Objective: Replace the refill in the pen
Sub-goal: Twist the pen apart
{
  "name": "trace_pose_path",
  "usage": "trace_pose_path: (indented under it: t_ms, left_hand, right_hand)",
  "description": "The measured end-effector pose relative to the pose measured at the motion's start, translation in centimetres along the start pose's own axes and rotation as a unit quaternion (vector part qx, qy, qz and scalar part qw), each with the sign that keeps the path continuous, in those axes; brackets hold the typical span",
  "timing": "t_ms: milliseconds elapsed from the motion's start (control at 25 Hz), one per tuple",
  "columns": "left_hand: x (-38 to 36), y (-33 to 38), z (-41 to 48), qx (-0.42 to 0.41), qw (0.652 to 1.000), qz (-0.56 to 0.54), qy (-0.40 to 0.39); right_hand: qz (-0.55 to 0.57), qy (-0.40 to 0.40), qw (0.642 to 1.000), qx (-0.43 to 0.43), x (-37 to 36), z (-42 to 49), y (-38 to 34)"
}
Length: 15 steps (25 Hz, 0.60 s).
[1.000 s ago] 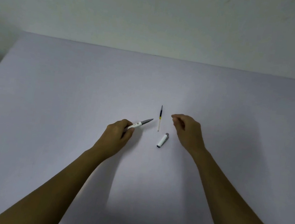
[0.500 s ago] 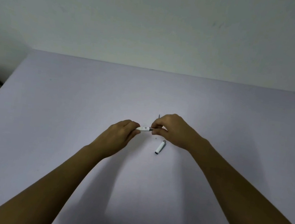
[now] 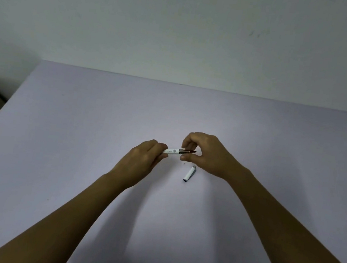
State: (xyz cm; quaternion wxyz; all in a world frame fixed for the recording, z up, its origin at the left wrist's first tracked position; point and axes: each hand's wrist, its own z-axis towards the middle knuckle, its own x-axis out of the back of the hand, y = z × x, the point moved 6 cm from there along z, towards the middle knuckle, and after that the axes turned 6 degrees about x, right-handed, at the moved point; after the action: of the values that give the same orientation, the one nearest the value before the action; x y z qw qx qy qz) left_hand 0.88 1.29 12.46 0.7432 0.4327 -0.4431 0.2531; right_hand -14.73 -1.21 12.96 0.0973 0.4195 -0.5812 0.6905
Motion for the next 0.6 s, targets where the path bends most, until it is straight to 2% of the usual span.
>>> trace_pose_path:
  t_ms: [120, 320, 440, 600]
  left_hand:
    - [0.1, 0.0, -0.2, 0.001, 1.0, 0.002, -0.003]
    - [0.5, 0.2, -0.5, -0.002, 1.0, -0.013, -0.004]
    - [0.6, 0.3, -0.5, -0.01, 1.0, -0.016, -0.002]
    - [0.4, 0.3, -0.9, -0.015, 1.0, -0.026, -0.004]
  right_hand:
    - [-0.005, -0.035, 0.998, -0.043, -0.7, -0.3, 0.7]
    - [0.033, 0.01, 0.999, -0.014, -0.3, -0.8, 0.2]
    - [0.065, -0.018, 0.996, -0.064, -0.7, -1.0, 0.6]
    - [0.049, 0.0, 0.999, -0.016, -0.5, -1.3, 0.1]
